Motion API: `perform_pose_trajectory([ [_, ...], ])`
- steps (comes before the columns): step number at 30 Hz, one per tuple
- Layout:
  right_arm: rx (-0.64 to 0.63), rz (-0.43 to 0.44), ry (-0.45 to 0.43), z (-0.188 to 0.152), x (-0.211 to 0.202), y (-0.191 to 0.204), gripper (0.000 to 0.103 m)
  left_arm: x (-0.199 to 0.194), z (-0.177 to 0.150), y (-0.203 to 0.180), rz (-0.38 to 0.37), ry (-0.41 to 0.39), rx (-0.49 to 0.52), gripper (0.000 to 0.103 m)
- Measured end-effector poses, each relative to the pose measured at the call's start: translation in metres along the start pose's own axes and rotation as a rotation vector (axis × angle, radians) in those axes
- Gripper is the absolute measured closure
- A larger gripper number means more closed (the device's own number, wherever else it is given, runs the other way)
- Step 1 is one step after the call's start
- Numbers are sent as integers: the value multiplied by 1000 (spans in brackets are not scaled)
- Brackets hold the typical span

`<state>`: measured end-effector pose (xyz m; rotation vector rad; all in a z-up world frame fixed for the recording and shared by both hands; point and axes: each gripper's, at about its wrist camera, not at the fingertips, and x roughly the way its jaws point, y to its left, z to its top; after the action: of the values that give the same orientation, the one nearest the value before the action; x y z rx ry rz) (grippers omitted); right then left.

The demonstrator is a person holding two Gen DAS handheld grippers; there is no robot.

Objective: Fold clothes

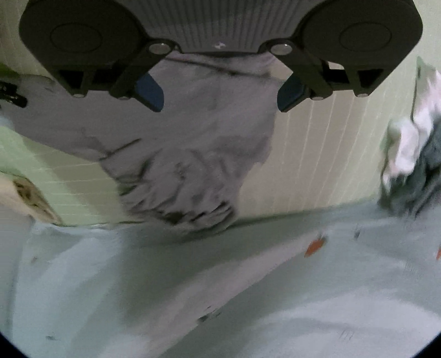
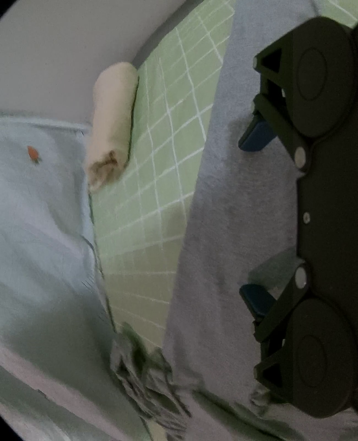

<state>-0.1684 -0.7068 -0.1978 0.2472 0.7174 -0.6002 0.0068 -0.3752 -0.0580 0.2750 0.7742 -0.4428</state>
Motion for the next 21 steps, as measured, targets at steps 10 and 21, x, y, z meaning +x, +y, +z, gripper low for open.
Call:
perform_pose_trajectory([
  [10, 244, -313, -11, -15, -18, -120, 0, -23, -6, -34, -13, -40, 81, 10],
  [21, 381, -487, -67, -42, -35, -213, 0, -28, -3, -50, 0, -21, 116, 10],
])
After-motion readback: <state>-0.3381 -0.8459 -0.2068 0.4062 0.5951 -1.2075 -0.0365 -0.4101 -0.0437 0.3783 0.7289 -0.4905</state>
